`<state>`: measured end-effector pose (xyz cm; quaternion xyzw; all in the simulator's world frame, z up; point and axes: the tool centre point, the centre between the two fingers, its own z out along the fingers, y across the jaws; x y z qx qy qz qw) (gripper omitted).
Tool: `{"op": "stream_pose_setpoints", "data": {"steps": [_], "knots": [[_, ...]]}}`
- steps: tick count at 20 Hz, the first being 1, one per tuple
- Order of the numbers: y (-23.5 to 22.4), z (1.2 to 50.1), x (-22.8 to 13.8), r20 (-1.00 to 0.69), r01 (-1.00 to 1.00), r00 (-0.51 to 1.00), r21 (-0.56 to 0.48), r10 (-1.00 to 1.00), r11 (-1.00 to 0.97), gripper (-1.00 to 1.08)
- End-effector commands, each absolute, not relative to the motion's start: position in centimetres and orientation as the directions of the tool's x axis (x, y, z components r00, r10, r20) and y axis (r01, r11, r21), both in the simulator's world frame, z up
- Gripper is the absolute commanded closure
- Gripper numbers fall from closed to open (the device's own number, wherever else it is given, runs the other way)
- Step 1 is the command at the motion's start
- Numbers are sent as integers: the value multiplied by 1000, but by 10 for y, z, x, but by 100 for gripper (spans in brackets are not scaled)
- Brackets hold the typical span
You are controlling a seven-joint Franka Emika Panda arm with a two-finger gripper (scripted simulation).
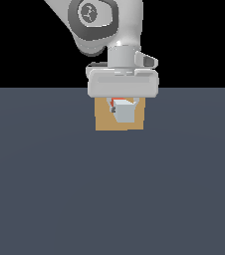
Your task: Insert the peg into the horizontal hole in a box.
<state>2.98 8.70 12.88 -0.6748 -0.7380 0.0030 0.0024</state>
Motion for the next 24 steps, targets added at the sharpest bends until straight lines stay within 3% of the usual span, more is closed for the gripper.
{"op": "stream_pose_setpoints", "data": {"steps": [1,11,24], "knots": [[88,134,33,1,996,-90,2,996,90,108],[98,133,31,1,996,-91,-1,996,91,108],[194,135,22,1,996,-90,4,996,90,108]]}}
